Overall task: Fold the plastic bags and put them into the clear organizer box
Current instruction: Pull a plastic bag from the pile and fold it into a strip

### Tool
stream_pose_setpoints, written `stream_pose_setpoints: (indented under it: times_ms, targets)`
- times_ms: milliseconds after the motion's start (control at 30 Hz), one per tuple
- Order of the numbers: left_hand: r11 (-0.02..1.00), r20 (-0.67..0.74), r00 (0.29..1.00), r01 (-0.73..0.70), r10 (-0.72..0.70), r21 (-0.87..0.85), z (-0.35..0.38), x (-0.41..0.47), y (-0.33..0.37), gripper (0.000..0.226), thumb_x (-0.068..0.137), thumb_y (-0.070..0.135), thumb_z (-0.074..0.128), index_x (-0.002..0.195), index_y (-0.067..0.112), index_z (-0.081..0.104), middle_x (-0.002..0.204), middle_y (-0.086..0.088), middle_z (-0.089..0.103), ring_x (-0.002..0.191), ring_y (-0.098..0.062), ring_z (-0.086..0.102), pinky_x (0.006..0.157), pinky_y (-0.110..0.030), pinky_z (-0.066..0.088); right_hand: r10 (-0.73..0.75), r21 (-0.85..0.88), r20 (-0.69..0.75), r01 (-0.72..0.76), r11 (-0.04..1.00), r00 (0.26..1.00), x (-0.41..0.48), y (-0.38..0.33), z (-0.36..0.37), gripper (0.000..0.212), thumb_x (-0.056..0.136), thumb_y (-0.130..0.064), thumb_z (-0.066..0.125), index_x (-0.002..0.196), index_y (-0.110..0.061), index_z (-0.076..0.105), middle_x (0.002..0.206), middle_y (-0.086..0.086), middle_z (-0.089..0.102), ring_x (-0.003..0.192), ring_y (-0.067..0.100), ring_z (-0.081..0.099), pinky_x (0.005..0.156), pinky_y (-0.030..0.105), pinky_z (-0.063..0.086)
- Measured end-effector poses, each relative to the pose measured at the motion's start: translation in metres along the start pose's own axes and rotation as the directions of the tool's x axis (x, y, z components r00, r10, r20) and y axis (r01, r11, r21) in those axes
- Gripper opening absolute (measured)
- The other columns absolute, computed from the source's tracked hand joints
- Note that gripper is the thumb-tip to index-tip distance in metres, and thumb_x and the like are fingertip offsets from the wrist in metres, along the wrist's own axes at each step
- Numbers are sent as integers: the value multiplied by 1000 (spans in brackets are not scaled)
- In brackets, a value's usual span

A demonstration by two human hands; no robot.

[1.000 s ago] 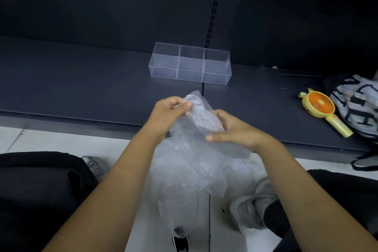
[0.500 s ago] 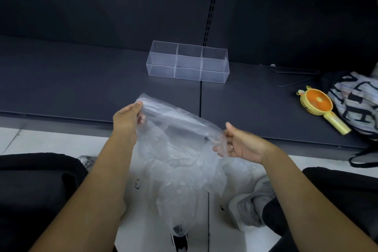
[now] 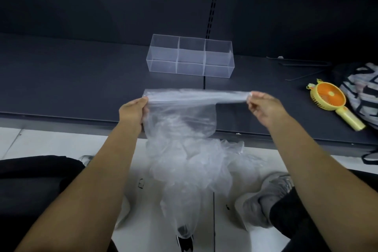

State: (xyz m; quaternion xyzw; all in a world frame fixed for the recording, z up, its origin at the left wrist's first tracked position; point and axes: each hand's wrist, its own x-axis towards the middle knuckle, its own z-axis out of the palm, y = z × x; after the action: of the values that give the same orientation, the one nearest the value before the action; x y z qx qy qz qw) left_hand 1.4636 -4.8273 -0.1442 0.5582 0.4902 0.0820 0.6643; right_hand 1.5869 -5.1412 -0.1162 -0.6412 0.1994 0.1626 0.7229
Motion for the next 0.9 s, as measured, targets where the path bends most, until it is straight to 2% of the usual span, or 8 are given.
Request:
stream_pose_setpoints:
  times_ms: [133,233,367,500,600,767,833,900]
  targets:
    - [998,98,995,16,-9,-69,21,15,10,15,90,27,66,93,12,67,71,2,66,64,-13,58,61,-26,50,-56,170,-67,67,983,996,20,-13,14,21,91,9,54,108,-4,53,92,11,60,84,19,64,77,24,56]
    - [989,180,979,117,-99,-90,23,20,2,29,93,39,60,107,14,62,99,1,65,86,-13,62,82,-28,52,-25,88,-56,30,996,998,14,1,17,37,95,-5,56,130,-7,44,108,7,59,102,21,60,95,33,49]
    - [980,270,950,185,-158,-79,18,15,-35,57,94,49,51,133,8,50,119,-2,57,111,-19,56,95,-31,45,26,-183,94,-8,983,995,-15,50,15,15,93,-15,59,107,-18,61,110,7,61,97,17,60,87,30,49]
    - [970,365,916,219,-167,-105,25,0,-56,37,95,44,53,116,13,58,108,3,62,100,-13,61,88,-28,49,116,-518,349,88,851,930,-26,86,26,51,89,-15,65,136,-23,47,117,3,55,100,11,57,83,21,46]
    - [971,378,905,234,-196,-55,34,-7,-59,17,93,34,60,97,18,64,100,2,68,96,-12,64,72,-23,50,109,-639,375,171,750,921,-18,95,44,65,88,-17,68,144,-28,37,94,-1,48,77,7,51,71,15,42]
    - [959,318,910,283,-266,-7,50,-17,-62,23,90,17,67,111,8,62,92,-4,67,77,-13,63,60,-21,51,48,-708,383,260,657,922,4,98,69,78,88,-14,66,150,-26,21,91,-12,45,78,6,46,78,23,41]
    - [959,317,909,284,-272,8,54,-20,-65,28,89,18,68,113,5,61,89,-5,66,74,-13,62,64,-21,52,36,-764,372,284,580,927,14,96,73,63,86,-14,69,141,-19,40,118,2,54,100,19,55,91,33,45]
    - [956,290,915,294,-281,-1,52,-19,-68,30,88,22,69,112,5,60,94,-7,67,76,-15,64,66,-23,54,-23,-825,314,284,488,949,21,95,69,27,84,-15,71,109,-15,61,125,14,54,107,30,58,97,37,46]
